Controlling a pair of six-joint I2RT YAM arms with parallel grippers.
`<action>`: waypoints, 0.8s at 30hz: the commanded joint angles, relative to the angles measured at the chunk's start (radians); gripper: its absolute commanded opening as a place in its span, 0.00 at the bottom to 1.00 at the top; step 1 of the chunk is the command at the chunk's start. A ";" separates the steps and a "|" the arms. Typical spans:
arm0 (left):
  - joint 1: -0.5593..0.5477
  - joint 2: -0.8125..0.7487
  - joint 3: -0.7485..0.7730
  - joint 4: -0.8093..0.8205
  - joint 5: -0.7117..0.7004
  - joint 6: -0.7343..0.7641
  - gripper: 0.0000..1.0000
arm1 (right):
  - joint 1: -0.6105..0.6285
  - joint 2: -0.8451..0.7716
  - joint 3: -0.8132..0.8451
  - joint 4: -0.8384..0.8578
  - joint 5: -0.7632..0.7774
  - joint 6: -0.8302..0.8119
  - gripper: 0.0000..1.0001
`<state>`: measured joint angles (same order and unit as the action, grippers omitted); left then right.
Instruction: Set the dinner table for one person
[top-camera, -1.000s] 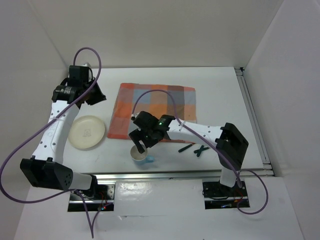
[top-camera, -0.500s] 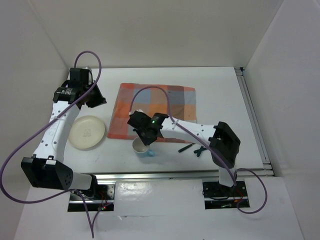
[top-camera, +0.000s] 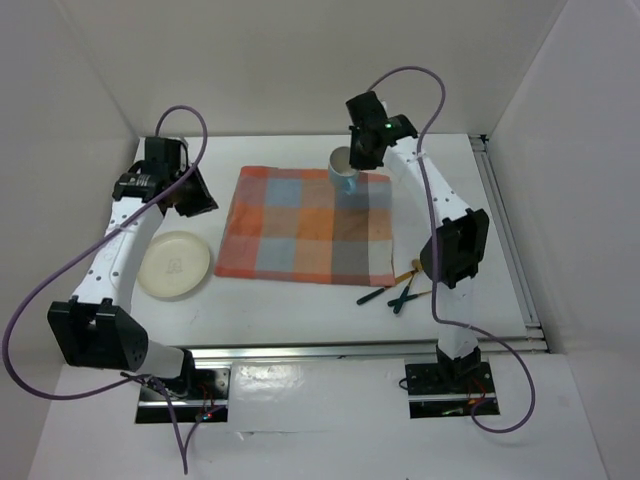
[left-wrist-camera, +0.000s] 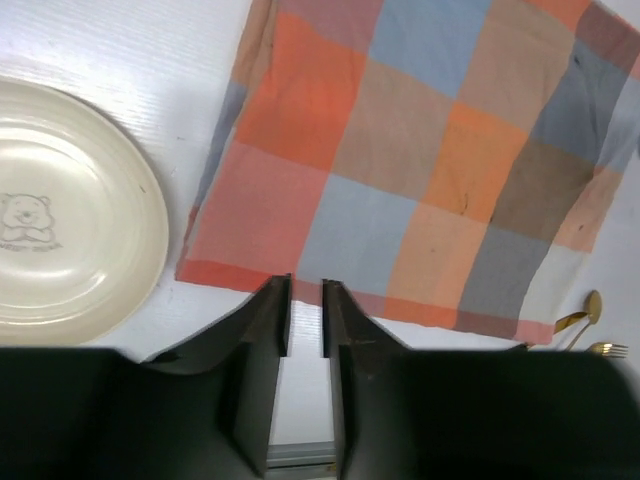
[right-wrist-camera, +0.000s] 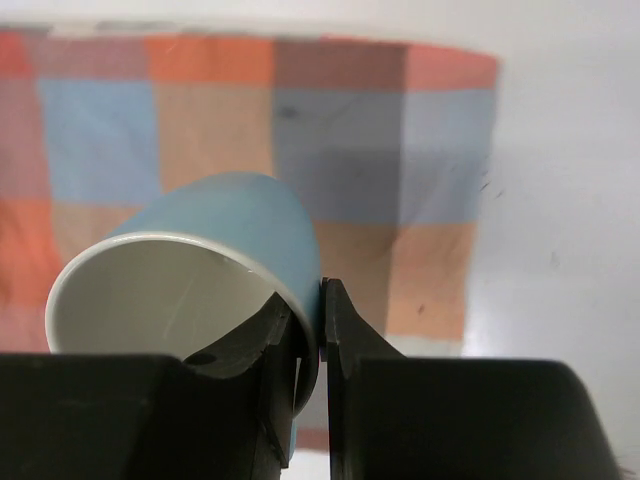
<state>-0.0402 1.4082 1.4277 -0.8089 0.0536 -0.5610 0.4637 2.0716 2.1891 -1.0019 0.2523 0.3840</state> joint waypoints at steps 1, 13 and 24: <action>-0.010 0.060 -0.053 0.063 0.083 0.042 0.27 | -0.058 0.092 0.148 -0.064 -0.073 0.001 0.00; -0.135 0.394 -0.181 0.231 -0.006 -0.086 0.00 | -0.250 0.252 0.242 0.029 -0.166 -0.010 0.00; -0.176 0.488 -0.260 0.232 -0.044 -0.106 0.00 | -0.270 0.292 0.210 0.048 -0.157 -0.010 0.00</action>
<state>-0.1997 1.8717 1.2243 -0.5858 0.0227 -0.6388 0.1917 2.3669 2.3566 -1.0153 0.1078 0.3725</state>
